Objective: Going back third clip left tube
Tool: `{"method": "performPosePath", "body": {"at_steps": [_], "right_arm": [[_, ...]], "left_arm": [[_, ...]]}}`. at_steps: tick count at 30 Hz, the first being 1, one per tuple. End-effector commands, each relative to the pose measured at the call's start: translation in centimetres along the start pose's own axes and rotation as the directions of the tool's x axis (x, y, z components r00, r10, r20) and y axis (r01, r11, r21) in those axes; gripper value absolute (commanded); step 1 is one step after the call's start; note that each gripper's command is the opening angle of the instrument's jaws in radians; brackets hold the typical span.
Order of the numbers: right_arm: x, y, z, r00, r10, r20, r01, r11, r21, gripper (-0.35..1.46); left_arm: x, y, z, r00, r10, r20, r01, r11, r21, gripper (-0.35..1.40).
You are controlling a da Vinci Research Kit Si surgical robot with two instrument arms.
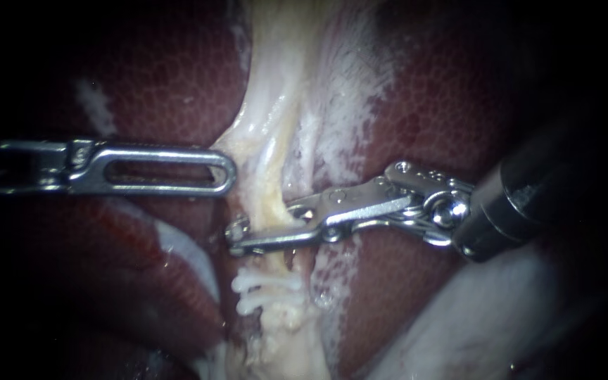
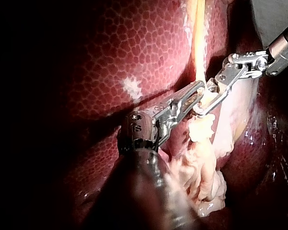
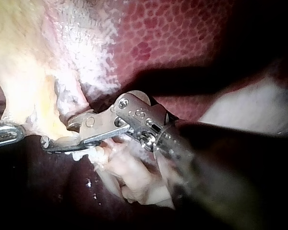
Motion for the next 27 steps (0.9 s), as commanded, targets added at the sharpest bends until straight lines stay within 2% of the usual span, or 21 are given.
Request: {"method": "performPosePath", "body": {"at_steps": [1, 10, 12, 13, 16, 22, 27], "right_arm": [[0.0, 0.0, 0.01, 1.0, 0.0, 0.0, 0.0, 1.0, -0.001, -0.35], [0.01, -0.01, 0.02, 1.0, -0.017, 0.0, 0.017, 1.0, -0.004, -0.32], [0.02, 0.0, 0.05, 0.994, -0.105, 0.007, 0.105, 0.994, -0.004, 0.2], [0.03, 0.0, 0.07, 0.991, -0.134, 0.006, 0.134, 0.991, -0.004, 0.36], [0.04, 0.0, 0.13, 0.982, -0.187, -0.007, 0.187, 0.982, -0.001, 0.53], [0.06, -0.02, 0.17, 0.967, -0.256, -0.005, 0.256, 0.967, -0.002, 0.6], [0.06, 0.01, 0.13, 0.936, -0.351, 0.004, 0.351, 0.936, -0.009, 0.6]], "left_arm": [[0.0, 0.0, 0.0, 1.0, 0.0, 0.0, 0.0, 1.0, 0.0, -0.35], [0.0, 0.0, 0.0, 1.0, 0.0, 0.0, 0.0, 1.0, 0.0, -0.35], [0.0, 0.0, 0.0, 1.0, 0.0, 0.0, 0.0, 1.0, 0.0, -0.35], [0.0, 0.0, 0.0, 1.0, 0.0, 0.0, 0.0, 1.0, 0.0, -0.35], [0.0, 0.0, 0.0, 1.0, 0.0, 0.0, 0.0, 1.0, 0.0, -0.35], [0.0, 0.0, -0.01, 1.0, 0.0, 0.0, 0.0, 1.0, 0.0, -0.35], [0.01, -0.01, -0.01, 1.0, 0.0, 0.0, 0.0, 1.0, 0.0, -0.35]]}}
